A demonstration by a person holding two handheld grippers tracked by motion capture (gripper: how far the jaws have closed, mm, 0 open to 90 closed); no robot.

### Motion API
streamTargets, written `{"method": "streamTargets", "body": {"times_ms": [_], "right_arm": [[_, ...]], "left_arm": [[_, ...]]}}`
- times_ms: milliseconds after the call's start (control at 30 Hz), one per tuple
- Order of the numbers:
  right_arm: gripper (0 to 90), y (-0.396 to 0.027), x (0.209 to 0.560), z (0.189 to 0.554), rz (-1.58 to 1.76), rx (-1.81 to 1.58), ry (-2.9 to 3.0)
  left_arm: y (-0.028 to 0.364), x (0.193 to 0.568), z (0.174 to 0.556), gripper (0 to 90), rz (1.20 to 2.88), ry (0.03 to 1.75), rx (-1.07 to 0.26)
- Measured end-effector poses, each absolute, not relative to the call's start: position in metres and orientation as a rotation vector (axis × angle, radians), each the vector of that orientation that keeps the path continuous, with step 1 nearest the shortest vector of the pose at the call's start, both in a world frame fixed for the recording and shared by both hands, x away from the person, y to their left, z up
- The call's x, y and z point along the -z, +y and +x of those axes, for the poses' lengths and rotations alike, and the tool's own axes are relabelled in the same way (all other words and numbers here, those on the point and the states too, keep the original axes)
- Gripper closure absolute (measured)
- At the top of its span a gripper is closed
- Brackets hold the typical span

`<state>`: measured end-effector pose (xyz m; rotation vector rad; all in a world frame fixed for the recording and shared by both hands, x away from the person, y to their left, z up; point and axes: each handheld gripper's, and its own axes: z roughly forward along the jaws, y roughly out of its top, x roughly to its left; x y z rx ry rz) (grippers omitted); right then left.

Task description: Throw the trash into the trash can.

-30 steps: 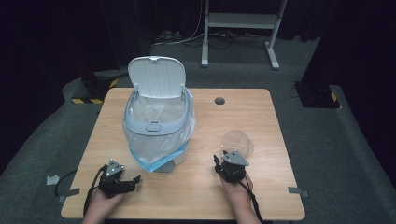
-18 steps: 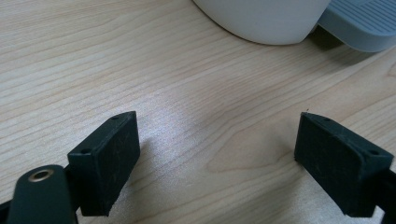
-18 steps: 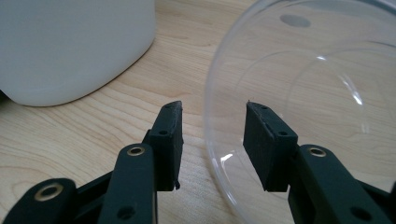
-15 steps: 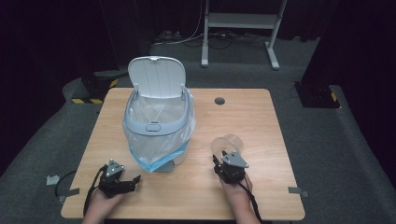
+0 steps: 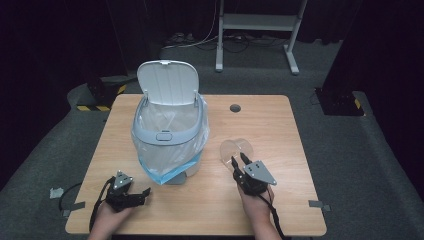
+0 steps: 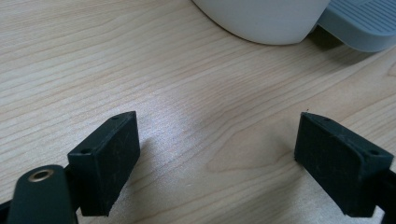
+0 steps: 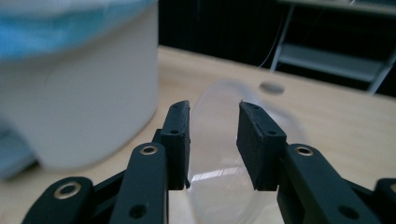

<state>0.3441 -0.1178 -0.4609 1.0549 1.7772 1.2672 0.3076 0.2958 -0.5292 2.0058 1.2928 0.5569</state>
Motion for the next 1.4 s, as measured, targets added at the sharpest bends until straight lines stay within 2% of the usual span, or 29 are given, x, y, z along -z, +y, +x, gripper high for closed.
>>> {"method": "streamTargets", "body": {"times_ms": [133,267,500,1400], "right_arm": [[60.0,-0.117,0.459,0.368,1.108,-1.235,1.769],[73.8,-0.115,0.467,0.384,1.130,-1.175,1.787],[82.1,-0.113,0.472,0.386,1.135,-1.181,1.809],[82.6,-0.132,0.478,0.356,1.163,-1.188,1.888]], "left_arm": [[0.296,0.529,0.307,14.4,2.007,1.292,-0.558],[0.296,0.529,0.307,14.5,2.008,1.290,-0.558],[0.296,0.529,0.307,14.5,2.005,1.291,-0.557],[0.296,0.529,0.307,14.4,2.006,1.290,-0.558]]}}
